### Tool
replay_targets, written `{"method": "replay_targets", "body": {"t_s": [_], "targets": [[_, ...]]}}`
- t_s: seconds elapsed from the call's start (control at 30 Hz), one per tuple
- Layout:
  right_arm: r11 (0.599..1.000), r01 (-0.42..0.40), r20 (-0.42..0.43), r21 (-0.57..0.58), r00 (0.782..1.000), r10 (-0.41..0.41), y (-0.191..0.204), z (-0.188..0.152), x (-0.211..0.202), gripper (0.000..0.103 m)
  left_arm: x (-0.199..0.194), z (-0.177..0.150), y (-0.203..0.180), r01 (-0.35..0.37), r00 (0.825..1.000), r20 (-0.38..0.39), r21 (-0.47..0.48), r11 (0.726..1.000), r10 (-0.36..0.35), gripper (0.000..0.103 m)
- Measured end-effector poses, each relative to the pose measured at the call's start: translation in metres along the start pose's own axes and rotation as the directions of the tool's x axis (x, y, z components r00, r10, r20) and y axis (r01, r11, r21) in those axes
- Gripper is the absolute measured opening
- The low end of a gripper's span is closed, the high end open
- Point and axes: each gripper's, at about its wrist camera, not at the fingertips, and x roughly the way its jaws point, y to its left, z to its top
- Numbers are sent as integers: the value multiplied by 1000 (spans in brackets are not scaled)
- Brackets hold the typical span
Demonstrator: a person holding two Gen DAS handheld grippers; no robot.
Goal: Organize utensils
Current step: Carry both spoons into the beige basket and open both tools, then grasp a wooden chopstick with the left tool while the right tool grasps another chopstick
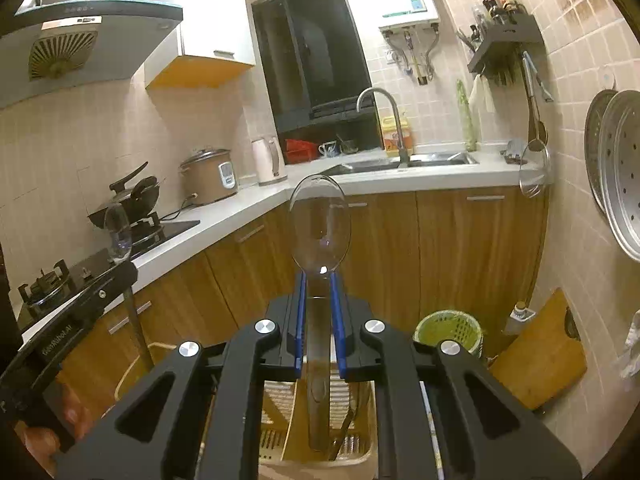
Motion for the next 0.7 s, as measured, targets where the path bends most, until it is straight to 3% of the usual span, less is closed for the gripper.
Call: {"method": "replay_targets", "body": {"t_s": [0.07,0.17,0.53,0.63,0.7], "targets": [[1000,8,12,7,1000,-8,-2,-3,-4,10,-4,-2,0,-4,1000,4,20,1000,4,10],[1000,5,0,0,1000,-5,-3,-6,-11,11,-13,-2,2,2,1000,6,24,1000,-2,32],[999,-38,-33,-32,999,37,0,1,-59,17,-66,14,3,21,1000,-2,51,998,-21,36],[997,-61,-53,-37,997,59,2,9,-80,28,-82,20,1,31,997,-73,60,998,-27,36],[996,-59,-79,-68,995,54,5,15,-97,30,-89,24,1,52,989,-143,61,997,-43,36]]}}
